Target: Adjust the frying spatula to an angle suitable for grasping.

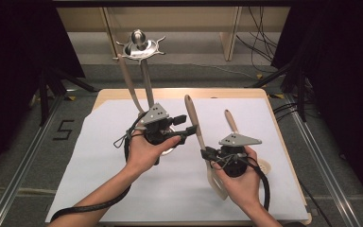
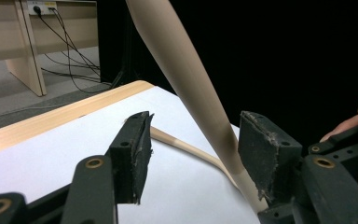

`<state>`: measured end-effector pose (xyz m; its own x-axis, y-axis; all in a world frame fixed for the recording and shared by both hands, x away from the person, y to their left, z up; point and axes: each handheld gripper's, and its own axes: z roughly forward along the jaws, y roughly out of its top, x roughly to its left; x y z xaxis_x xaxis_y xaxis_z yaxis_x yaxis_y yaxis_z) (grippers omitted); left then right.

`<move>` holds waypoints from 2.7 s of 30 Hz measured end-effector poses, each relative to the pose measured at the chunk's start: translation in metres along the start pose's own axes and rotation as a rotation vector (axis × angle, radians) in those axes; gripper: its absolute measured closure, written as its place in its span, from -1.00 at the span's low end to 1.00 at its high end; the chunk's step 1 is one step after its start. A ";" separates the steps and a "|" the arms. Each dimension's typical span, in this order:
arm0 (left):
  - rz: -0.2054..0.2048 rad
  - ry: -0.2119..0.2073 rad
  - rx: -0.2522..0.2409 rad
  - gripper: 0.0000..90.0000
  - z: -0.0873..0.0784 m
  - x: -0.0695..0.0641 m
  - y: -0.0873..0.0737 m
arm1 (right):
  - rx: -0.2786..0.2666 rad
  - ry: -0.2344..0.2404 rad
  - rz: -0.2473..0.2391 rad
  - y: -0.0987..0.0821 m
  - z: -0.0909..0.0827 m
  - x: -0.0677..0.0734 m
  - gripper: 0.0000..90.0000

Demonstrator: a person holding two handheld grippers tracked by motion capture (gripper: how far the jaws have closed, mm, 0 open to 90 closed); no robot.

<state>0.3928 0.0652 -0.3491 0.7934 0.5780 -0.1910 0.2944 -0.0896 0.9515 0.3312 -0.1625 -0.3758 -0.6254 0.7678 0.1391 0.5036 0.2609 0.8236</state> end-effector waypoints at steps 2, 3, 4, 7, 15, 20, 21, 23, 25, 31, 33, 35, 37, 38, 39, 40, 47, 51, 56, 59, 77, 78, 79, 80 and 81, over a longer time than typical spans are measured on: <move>-0.004 -0.003 0.000 0.00 0.001 -0.001 0.000 | -0.007 0.013 -0.002 0.000 0.001 0.000 0.75; -0.001 -0.004 0.000 0.01 0.002 -0.002 0.001 | -0.010 0.007 0.000 0.000 0.001 0.001 0.75; 0.002 -0.008 0.000 0.02 0.002 -0.002 0.001 | -0.003 0.012 0.016 0.000 0.001 0.003 0.75; 0.001 -0.018 0.001 0.06 0.003 -0.005 0.002 | 0.000 0.023 0.019 0.000 0.003 0.005 0.75; -0.046 -0.069 -0.008 0.39 0.003 -0.007 0.005 | -0.008 0.018 -0.020 0.000 0.005 0.007 0.75; -0.071 -0.088 -0.020 0.55 -0.001 -0.015 0.007 | -0.003 0.021 -0.014 -0.001 0.008 0.010 0.75; -0.070 -0.100 -0.027 0.57 -0.002 -0.017 0.008 | 0.002 0.016 -0.018 0.000 0.007 0.011 0.75; -0.043 -0.112 -0.036 0.61 -0.004 -0.021 0.010 | -0.017 0.009 -0.058 0.002 0.007 0.011 0.75; -0.020 -0.098 -0.042 0.62 -0.008 -0.027 0.012 | -0.021 0.022 -0.041 0.002 0.007 0.014 0.74; 0.063 -0.093 -0.068 0.63 -0.015 -0.036 0.019 | -0.082 0.047 -0.086 0.007 0.007 0.016 0.73; 0.072 -0.091 -0.068 0.63 -0.016 -0.037 0.021 | -0.076 0.050 -0.074 0.008 0.005 0.017 0.69; 0.065 -0.092 -0.066 0.64 -0.017 -0.036 0.021 | -0.089 0.074 -0.105 0.011 0.006 0.013 0.60; 0.061 -0.095 -0.066 0.64 -0.017 -0.036 0.021 | -0.102 0.102 -0.099 0.012 0.007 0.011 0.53; 0.061 -0.095 -0.068 0.64 -0.018 -0.035 0.022 | -0.110 0.118 -0.106 0.013 0.007 0.010 0.47; 0.065 -0.095 -0.068 0.64 -0.018 -0.035 0.022 | -0.123 0.112 -0.115 0.013 0.007 0.008 0.43; 0.068 -0.096 -0.068 0.64 -0.019 -0.035 0.023 | -0.108 0.125 -0.121 0.014 0.005 0.007 0.40; 0.076 -0.120 -0.067 0.64 -0.025 -0.033 0.023 | -0.135 0.230 -0.130 0.022 -0.002 0.001 0.32; 0.078 -0.132 -0.064 0.64 -0.028 -0.031 0.022 | -0.145 0.237 -0.199 0.026 -0.005 0.000 0.34; 0.094 -0.165 -0.062 0.64 -0.033 -0.028 0.023 | -0.129 0.290 -0.210 0.029 -0.005 0.001 0.37; 0.099 -0.171 -0.064 0.63 -0.036 -0.027 0.022 | -0.133 0.284 -0.217 0.030 -0.005 0.000 0.38; 0.078 -0.222 -0.062 0.63 -0.037 -0.025 0.022 | -0.146 0.336 -0.234 0.033 -0.002 0.002 0.63; 0.075 -0.226 -0.065 0.63 -0.037 -0.025 0.023 | -0.142 0.344 -0.245 0.034 -0.003 0.001 0.63; 0.071 -0.232 -0.066 0.64 -0.037 -0.025 0.023 | -0.146 0.358 -0.244 0.035 -0.003 0.000 0.63; 0.069 -0.235 -0.067 0.64 -0.038 -0.025 0.023 | -0.156 0.372 -0.239 0.035 -0.002 0.000 0.63; 0.067 -0.238 -0.067 0.63 -0.038 -0.025 0.023 | -0.147 0.379 -0.236 0.035 -0.003 0.000 0.64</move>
<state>0.3594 0.0794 -0.3133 0.9153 0.3647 -0.1710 0.2074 -0.0627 0.9762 0.3472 -0.1551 -0.3454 -0.8999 0.4228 0.1071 0.2489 0.2963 0.9221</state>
